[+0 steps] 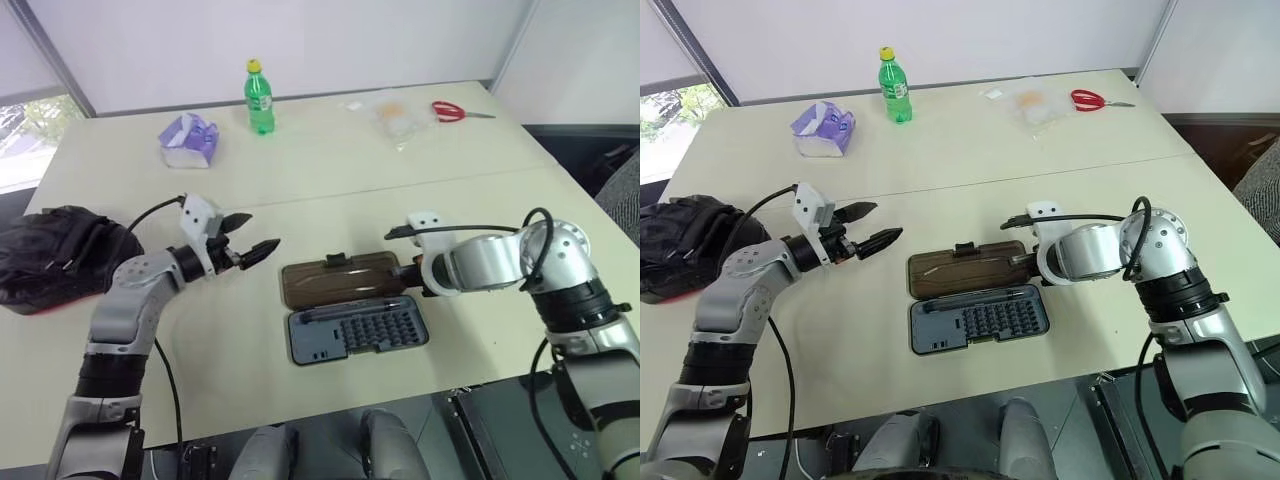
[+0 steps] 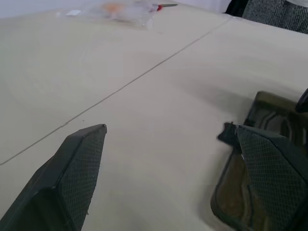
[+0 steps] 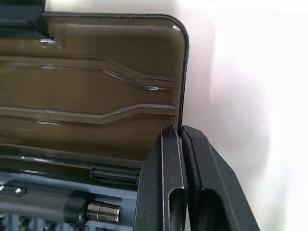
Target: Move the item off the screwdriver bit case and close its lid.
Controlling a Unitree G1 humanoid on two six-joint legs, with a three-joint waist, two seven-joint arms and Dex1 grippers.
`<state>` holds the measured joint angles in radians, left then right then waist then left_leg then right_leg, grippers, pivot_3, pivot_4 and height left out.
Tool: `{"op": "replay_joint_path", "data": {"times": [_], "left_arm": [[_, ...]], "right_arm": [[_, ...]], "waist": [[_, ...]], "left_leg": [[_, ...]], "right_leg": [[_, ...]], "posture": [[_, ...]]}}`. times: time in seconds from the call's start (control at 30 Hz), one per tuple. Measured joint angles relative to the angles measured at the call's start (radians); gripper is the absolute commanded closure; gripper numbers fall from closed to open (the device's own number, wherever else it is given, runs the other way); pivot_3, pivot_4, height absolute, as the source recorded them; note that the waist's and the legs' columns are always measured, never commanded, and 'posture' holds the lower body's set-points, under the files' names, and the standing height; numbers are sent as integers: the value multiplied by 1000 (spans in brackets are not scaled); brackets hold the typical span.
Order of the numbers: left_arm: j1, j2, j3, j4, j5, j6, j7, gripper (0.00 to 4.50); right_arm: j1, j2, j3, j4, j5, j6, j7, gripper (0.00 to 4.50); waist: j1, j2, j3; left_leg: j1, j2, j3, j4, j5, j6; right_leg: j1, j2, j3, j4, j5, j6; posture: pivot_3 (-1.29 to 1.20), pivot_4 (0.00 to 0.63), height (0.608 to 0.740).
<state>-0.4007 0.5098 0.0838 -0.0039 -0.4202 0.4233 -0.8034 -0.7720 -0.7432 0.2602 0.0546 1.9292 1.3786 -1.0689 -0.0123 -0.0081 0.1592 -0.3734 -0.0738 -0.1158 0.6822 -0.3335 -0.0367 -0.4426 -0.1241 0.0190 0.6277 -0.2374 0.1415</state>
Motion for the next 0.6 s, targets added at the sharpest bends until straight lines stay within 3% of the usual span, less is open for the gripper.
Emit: {"op": "replay_joint_path", "data": {"times": [0.23, 0.57, 0.6], "left_arm": [[-2, -1, -19, 3, 2, 0, -1, 0], [-2, -1, -20, 3, 2, 0, -1, 0], [-2, -1, -20, 3, 2, 0, -1, 0]], "right_arm": [[6, -50, 71, -65, 22, -64, 2, 4446], [29, -58, 77, -91, 21, -129, 25, 4446], [26, -61, 81, -91, 21, -128, 28, 4187]], "waist": [[-2, 0, 0], [-4, 0, 0], [-3, 0, 0]], "left_leg": [[0, 1, 0, 0, -1, 1], [0, 1, -1, 0, -1, 1], [0, 1, -1, 0, -1, 1]], "right_leg": [[0, 0, 0, 0, 0, 0], [0, 1, 0, 0, 0, 0], [0, 1, 0, 0, 0, 0]], "posture": [[0, 150, 740], [0, 150, 740], [0, 150, 740]]}}
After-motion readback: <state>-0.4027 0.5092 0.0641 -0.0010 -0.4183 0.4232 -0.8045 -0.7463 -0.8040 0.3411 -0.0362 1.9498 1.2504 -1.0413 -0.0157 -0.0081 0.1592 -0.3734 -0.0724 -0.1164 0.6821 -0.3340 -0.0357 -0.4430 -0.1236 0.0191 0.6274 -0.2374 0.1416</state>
